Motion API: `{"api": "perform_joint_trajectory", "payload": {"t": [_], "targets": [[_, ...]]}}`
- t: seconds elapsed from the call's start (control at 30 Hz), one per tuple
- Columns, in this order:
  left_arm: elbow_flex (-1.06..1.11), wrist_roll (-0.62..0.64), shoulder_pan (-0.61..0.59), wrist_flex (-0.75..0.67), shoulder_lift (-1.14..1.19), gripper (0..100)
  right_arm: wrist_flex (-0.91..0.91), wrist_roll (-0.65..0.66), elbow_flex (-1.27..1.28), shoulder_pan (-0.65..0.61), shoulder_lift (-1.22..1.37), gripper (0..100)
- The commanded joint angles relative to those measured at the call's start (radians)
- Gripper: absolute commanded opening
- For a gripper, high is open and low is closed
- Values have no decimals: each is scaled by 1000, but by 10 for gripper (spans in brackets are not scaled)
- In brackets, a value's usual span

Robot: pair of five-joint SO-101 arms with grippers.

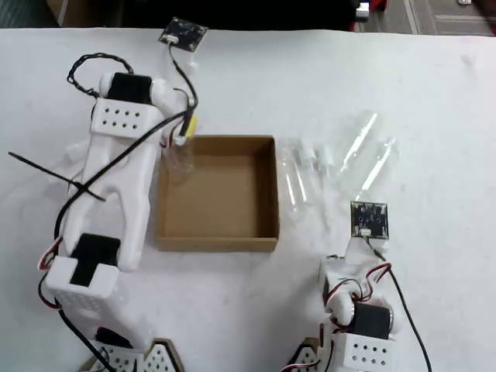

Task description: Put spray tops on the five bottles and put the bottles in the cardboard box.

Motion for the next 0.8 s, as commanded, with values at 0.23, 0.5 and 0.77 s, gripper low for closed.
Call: {"api": "perform_joint_trajectory", "payload": {"t": [0.23,0.5,0.77], "targets": [[152,11,-4,-150,-21,91,5,-2,9,1,-5,16],[163,11,-2,-153,-21,92,5,-2,9,-2,-5,16],[161,11,-2,-107,-22,119,5,-2,9,-4,-5,16]]}}
